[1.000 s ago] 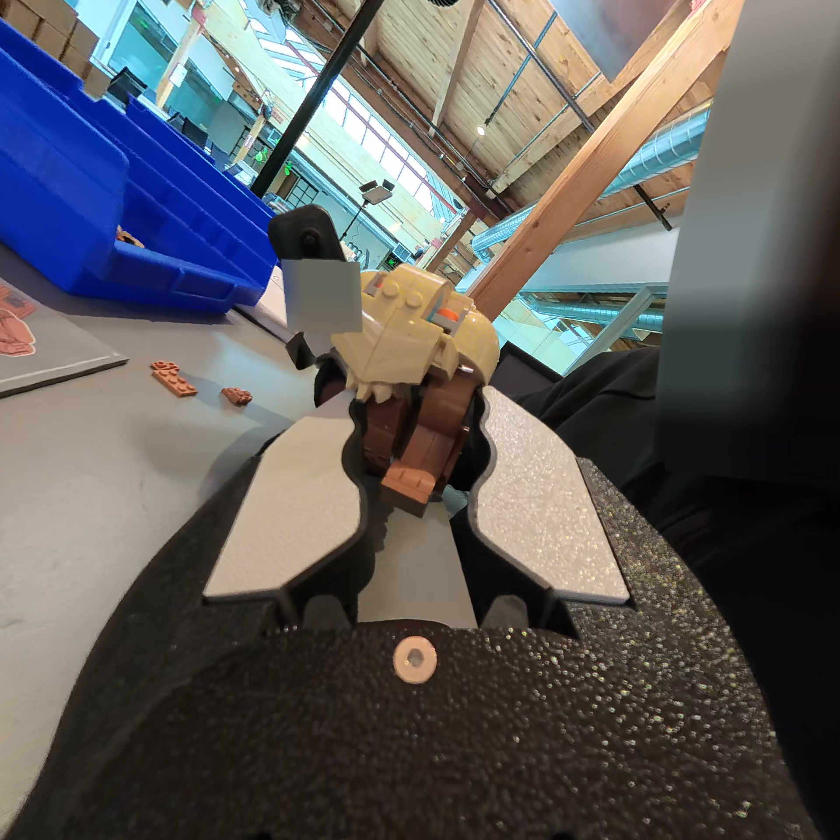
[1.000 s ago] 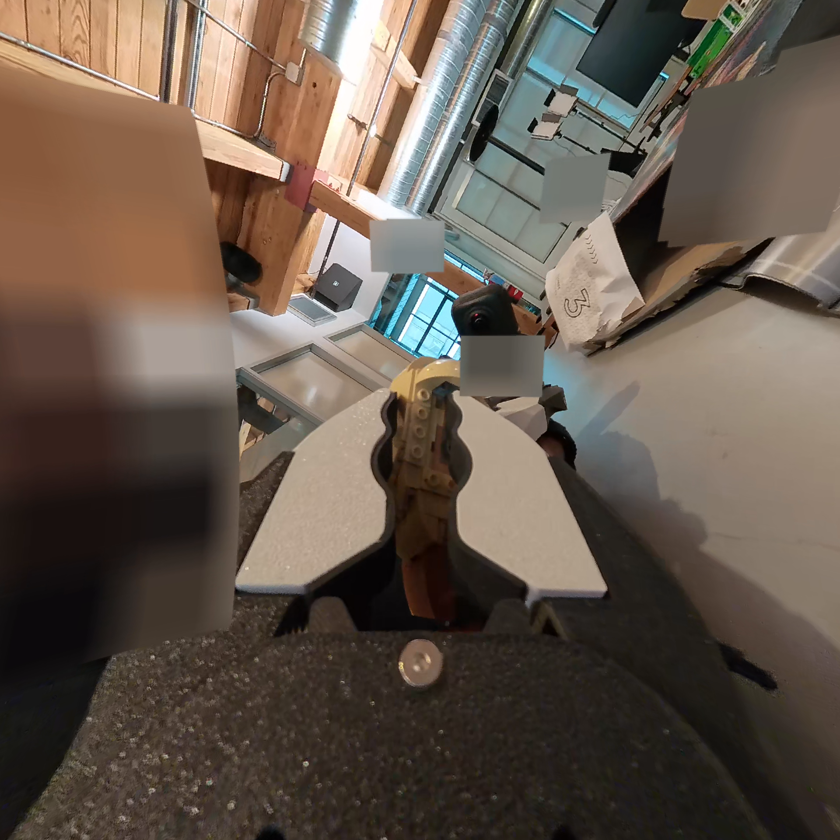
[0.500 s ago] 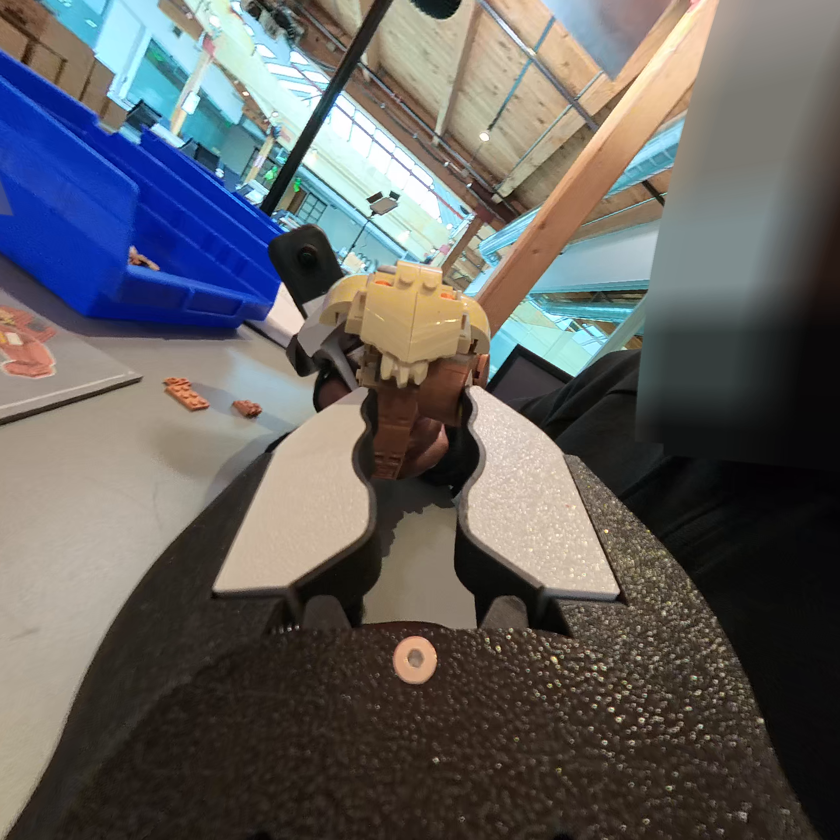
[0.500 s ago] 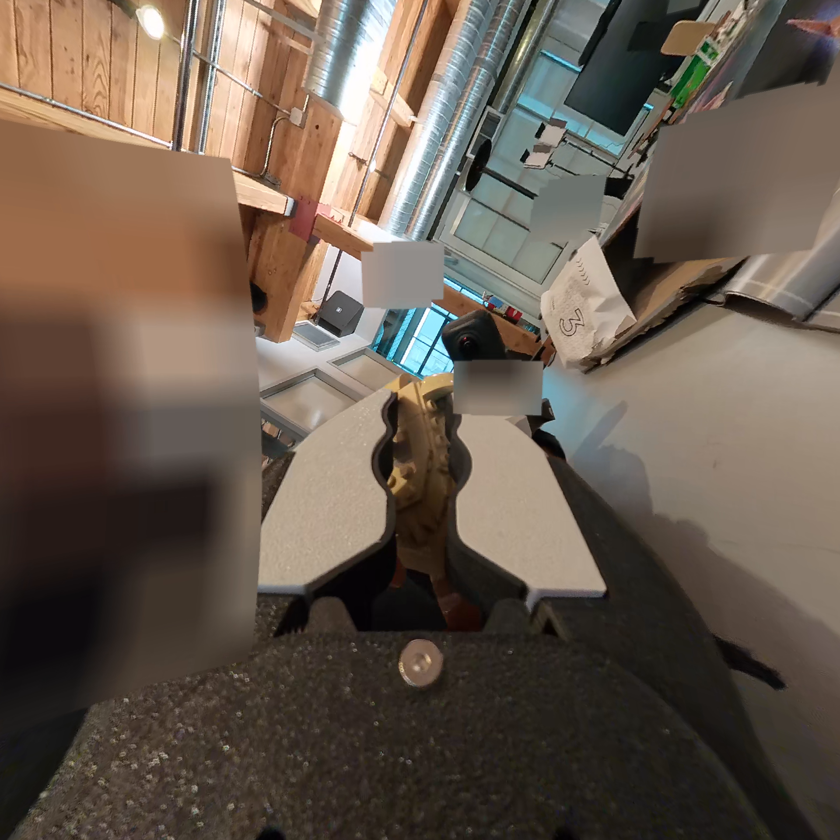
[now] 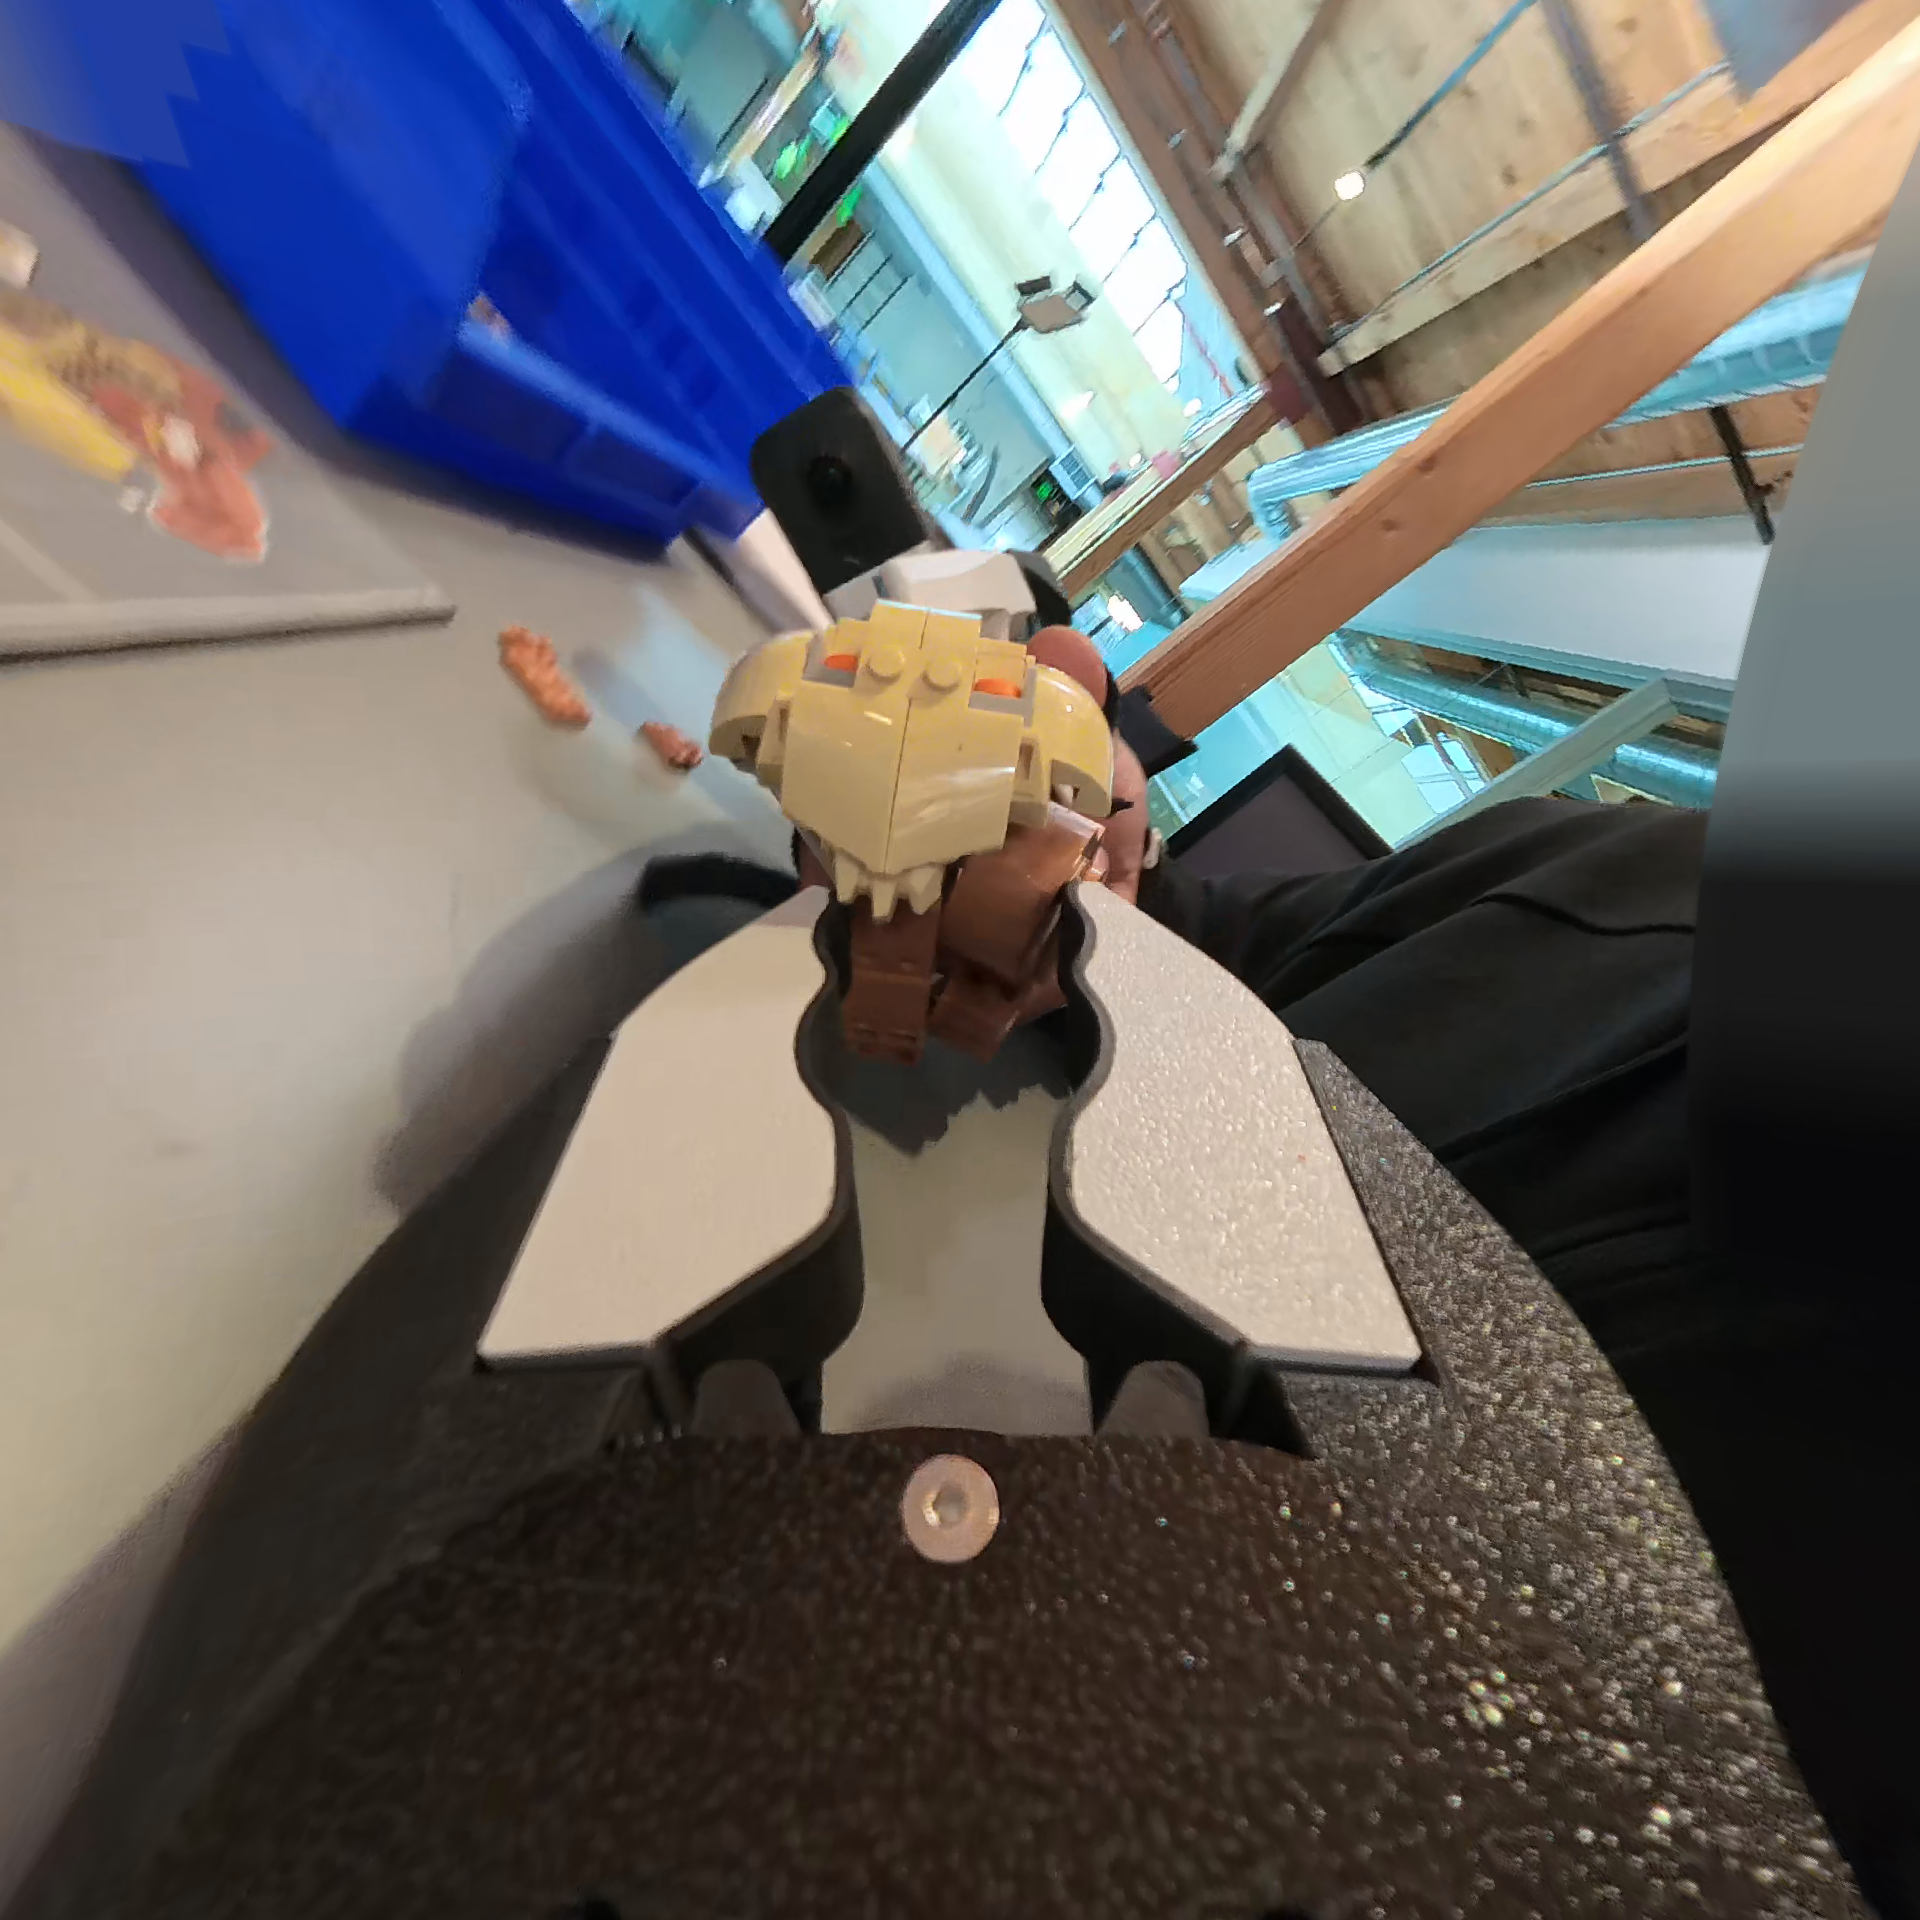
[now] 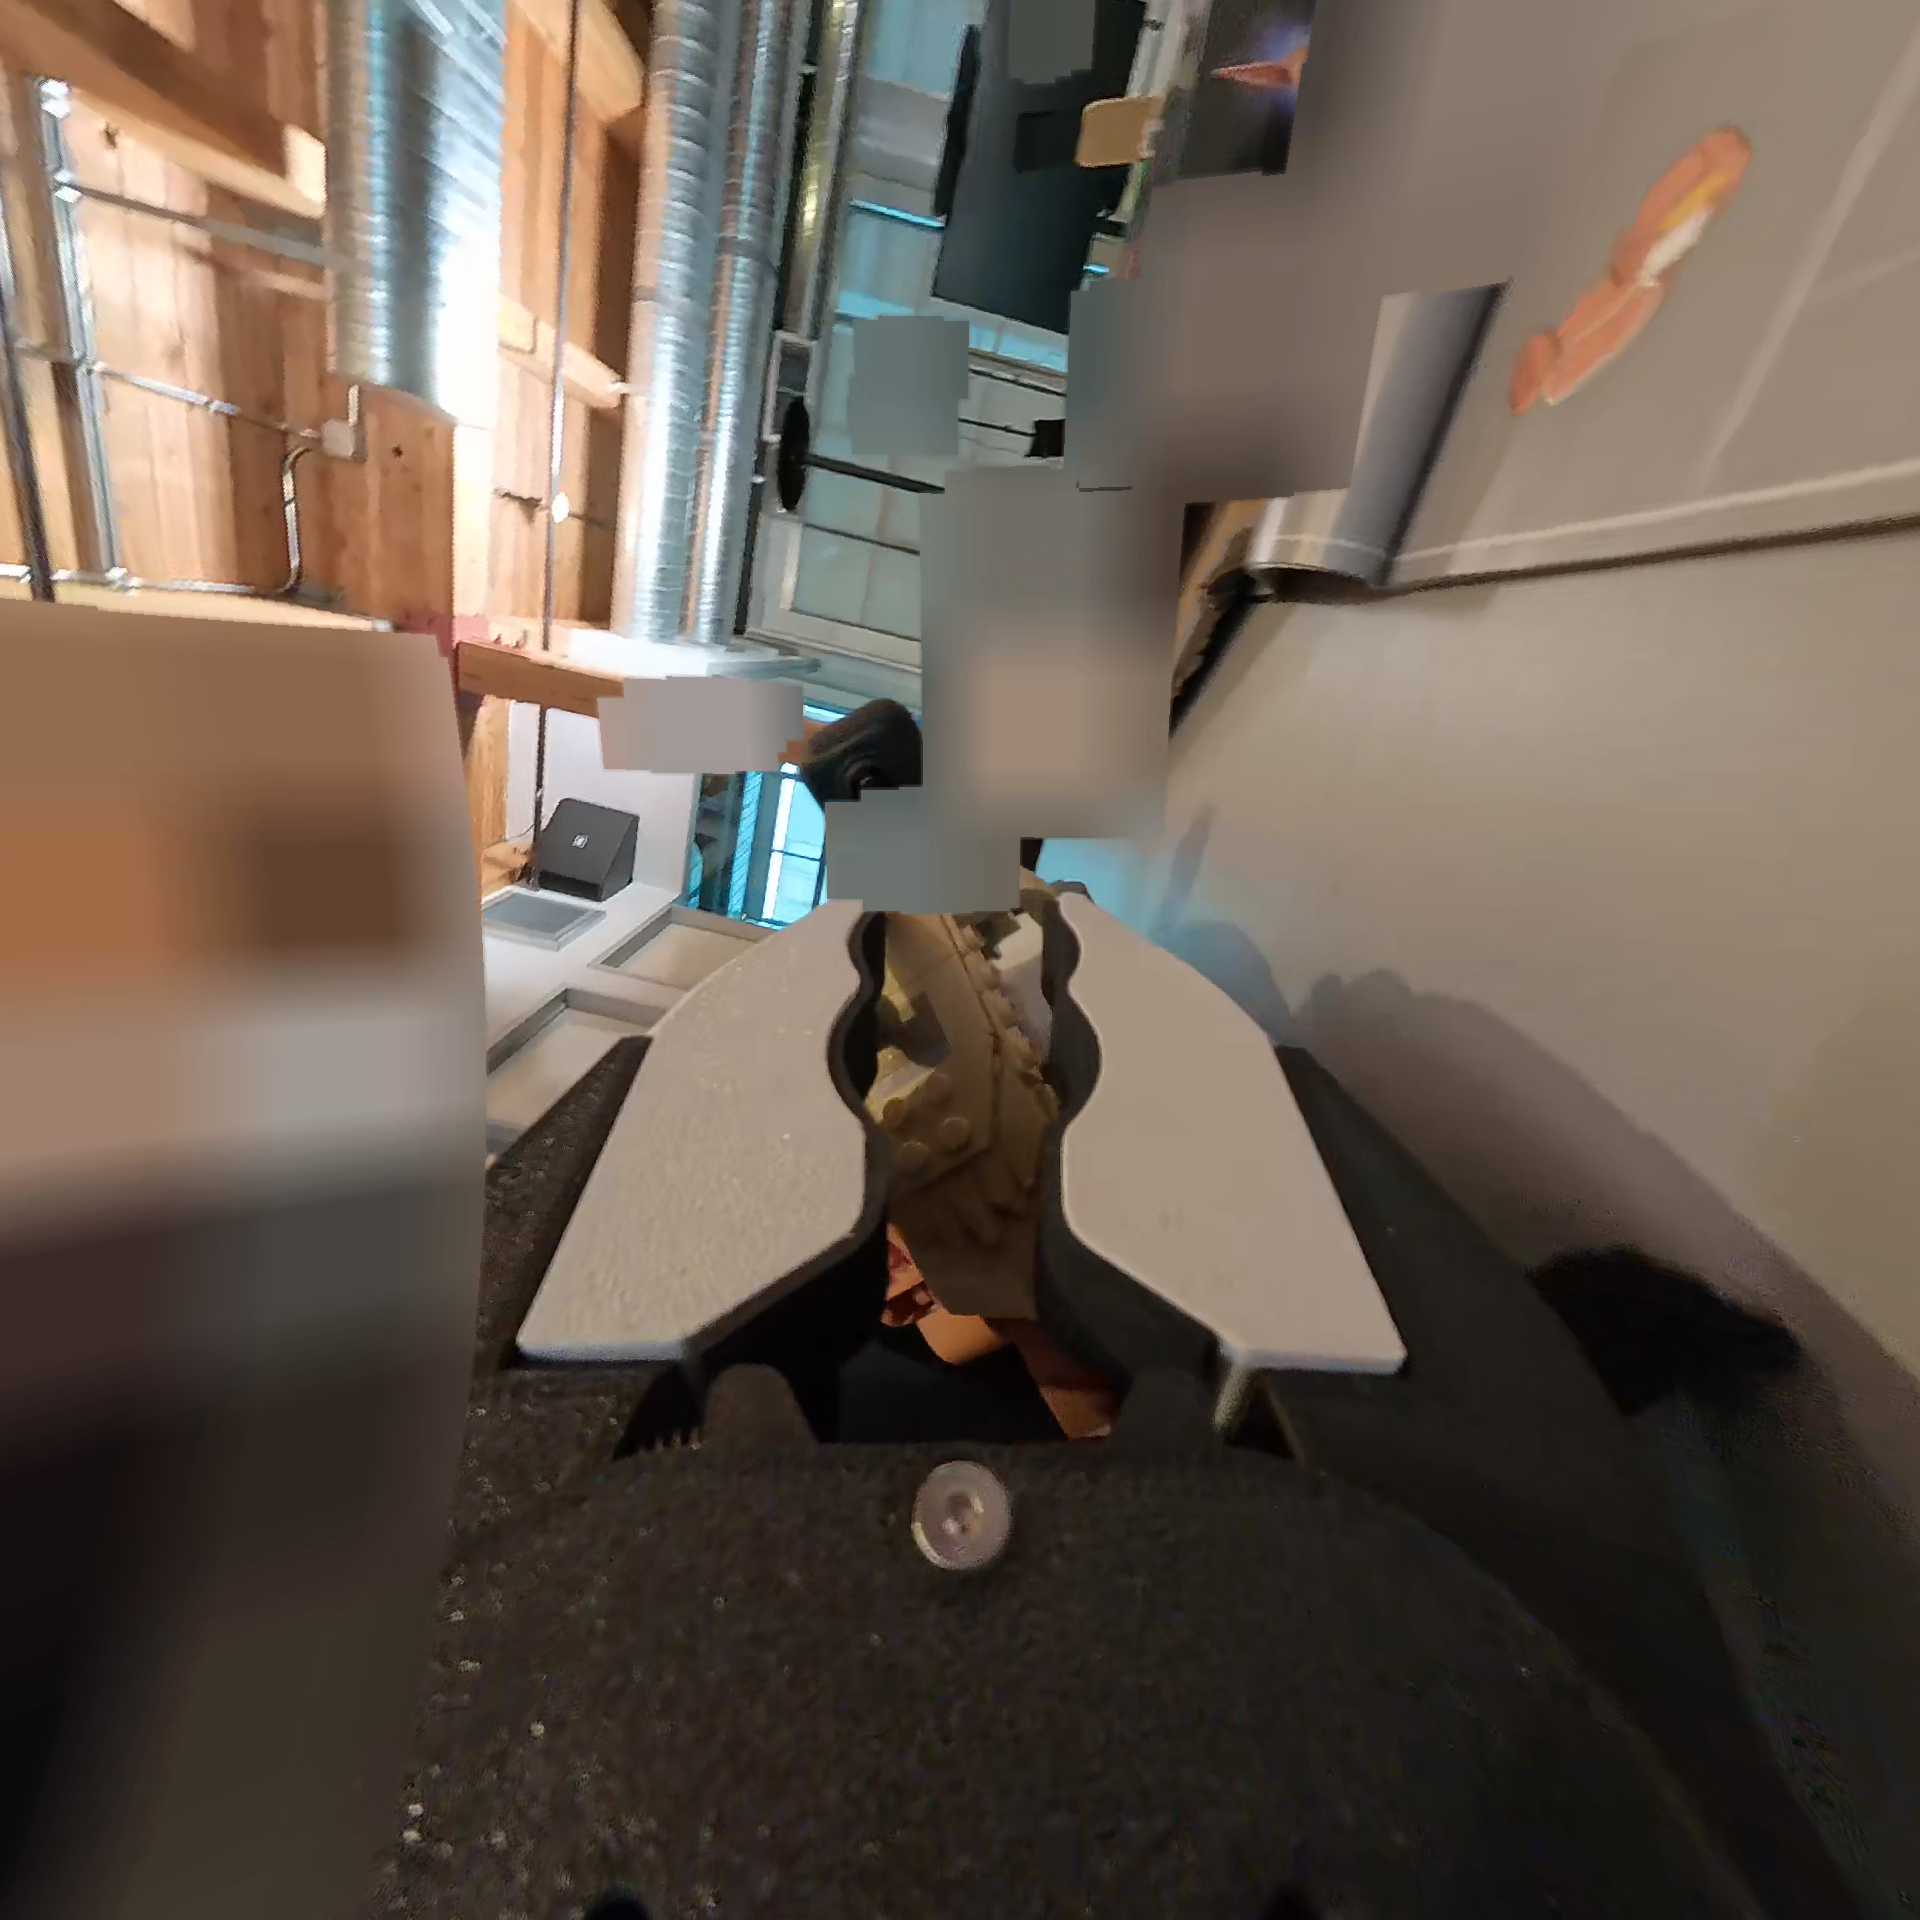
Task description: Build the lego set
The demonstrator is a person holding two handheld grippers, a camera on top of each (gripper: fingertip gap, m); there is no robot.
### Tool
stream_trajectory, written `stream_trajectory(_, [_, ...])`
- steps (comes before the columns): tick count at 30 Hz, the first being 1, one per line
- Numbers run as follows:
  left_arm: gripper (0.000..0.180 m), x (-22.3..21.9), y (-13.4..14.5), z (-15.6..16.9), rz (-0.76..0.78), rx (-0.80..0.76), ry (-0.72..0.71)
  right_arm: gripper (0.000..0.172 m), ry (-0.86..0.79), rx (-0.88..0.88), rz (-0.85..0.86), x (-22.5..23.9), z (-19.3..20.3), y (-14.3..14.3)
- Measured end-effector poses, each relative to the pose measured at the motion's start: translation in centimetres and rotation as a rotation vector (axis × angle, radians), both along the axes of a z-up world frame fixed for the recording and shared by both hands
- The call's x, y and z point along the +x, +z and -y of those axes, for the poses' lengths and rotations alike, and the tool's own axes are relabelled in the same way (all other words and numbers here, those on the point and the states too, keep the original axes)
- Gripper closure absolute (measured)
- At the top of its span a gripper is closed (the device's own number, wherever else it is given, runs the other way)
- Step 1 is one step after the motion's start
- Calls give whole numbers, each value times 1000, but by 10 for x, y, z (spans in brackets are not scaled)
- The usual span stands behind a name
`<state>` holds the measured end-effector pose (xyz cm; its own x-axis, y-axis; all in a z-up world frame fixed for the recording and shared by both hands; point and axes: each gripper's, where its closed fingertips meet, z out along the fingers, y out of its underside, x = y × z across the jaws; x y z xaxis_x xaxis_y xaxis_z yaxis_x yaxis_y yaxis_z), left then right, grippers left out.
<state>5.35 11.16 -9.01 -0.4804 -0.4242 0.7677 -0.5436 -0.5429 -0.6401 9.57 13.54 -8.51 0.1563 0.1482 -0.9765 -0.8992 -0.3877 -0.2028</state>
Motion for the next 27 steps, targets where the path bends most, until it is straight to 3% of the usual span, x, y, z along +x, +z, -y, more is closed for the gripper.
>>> stream_trajectory(5, [144, 7, -24, -8, -166, 35, -9, 144, 0, -114, 0, 8, -4, -27])
stream_trajectory(13, [142, 17, -47, -16, -300, 109, -44, 147, 21, -208, 123, 18, -4, -49])
stream_trajectory(22, [144, 17, -50, -25, -314, 120, -55, 142, 46, -178, 230, 16, 1, -47])
stream_trajectory(27, [144, 16, -50, -27, -312, 130, -42, 142, 88, -44, 391, 3, 17, -28])
